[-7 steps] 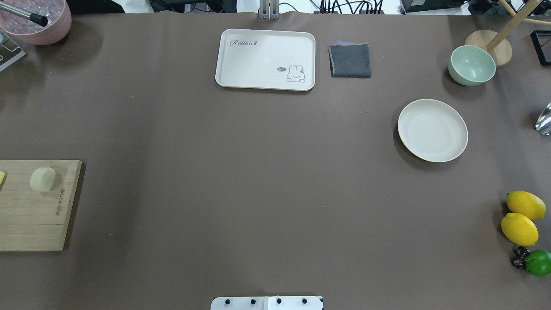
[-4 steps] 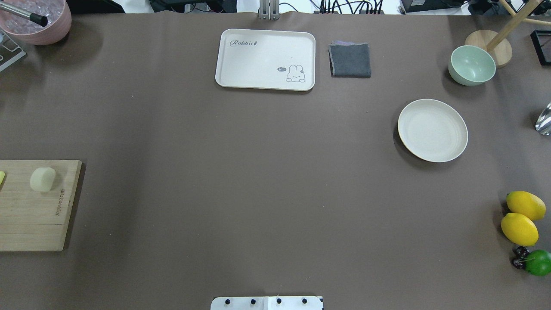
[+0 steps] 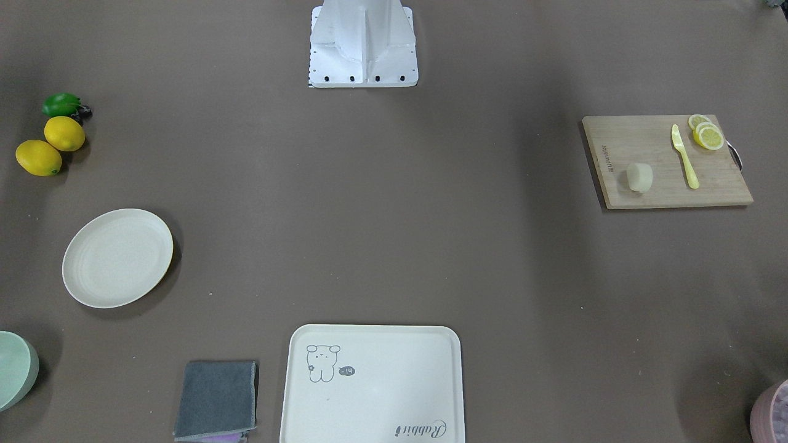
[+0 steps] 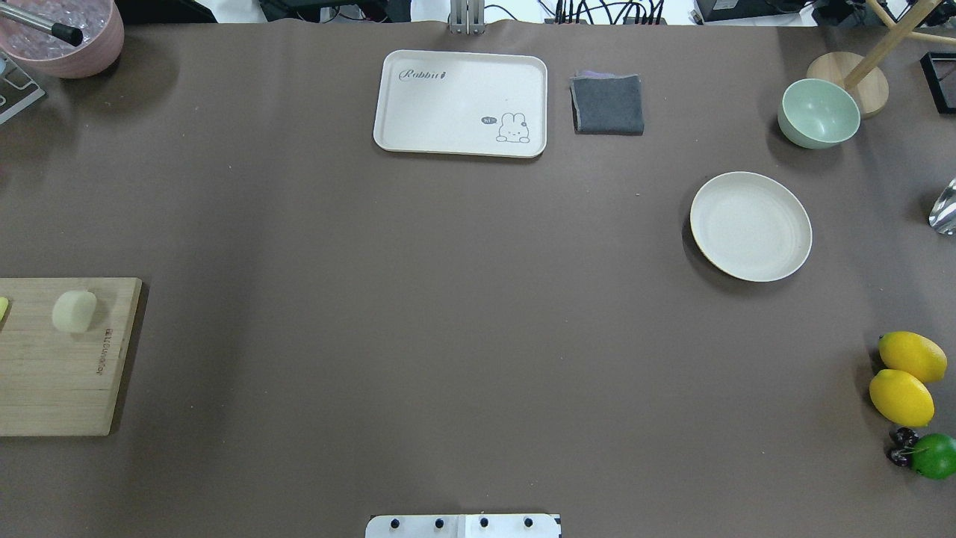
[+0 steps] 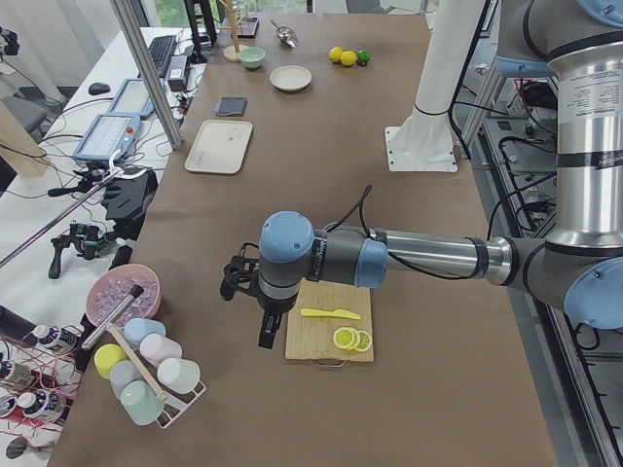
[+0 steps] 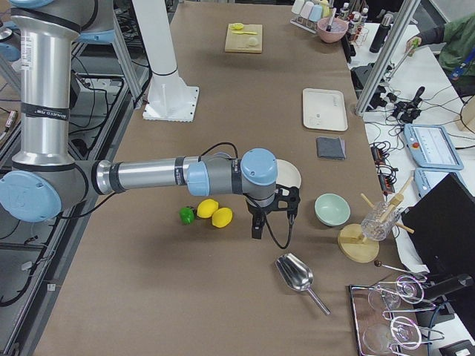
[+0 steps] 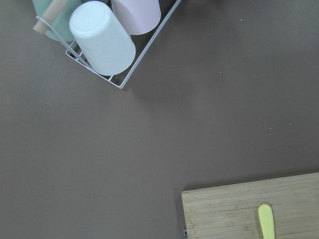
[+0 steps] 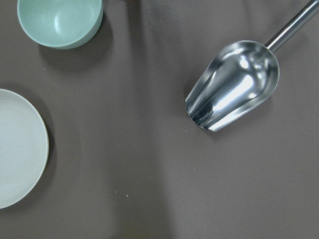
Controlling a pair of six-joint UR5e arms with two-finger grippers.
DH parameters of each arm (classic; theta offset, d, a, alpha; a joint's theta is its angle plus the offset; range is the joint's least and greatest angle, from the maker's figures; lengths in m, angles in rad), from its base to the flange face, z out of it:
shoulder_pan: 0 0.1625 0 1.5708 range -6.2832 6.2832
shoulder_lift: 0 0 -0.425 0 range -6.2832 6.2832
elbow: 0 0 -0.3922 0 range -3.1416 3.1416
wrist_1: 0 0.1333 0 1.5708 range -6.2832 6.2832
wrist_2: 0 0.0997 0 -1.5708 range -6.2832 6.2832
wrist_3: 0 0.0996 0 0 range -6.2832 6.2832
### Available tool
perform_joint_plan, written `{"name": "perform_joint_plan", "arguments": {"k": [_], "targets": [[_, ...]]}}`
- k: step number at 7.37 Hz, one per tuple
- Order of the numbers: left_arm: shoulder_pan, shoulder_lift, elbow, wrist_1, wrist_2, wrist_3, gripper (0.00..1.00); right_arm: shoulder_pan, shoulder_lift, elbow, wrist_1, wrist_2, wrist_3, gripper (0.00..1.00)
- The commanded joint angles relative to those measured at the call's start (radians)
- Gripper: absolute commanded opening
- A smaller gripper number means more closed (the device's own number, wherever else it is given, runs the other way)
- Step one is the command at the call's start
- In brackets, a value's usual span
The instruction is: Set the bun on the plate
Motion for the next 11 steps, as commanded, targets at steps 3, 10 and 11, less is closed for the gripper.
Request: {"name": "perform_joint_plan", "arguments": {"k": [3,10,11], "targets": [[0.0,0.008,0.035,-0.041,0.001,-0.003,0.98,0.0,0.003,0.002,0.001,0.003,0.001,1.0],[0.002,0.011,0.053,-0.132,-0.095,-0.024,0.98,-0.11,0.039,0.022,0.027,0.006,0.067,1.0],[0.011,0.009,0.046,-0.153,-0.094,-0.14,0.98,-0.161,0.041,0.018,0.124,-0.004,0.169,1.0]]}}
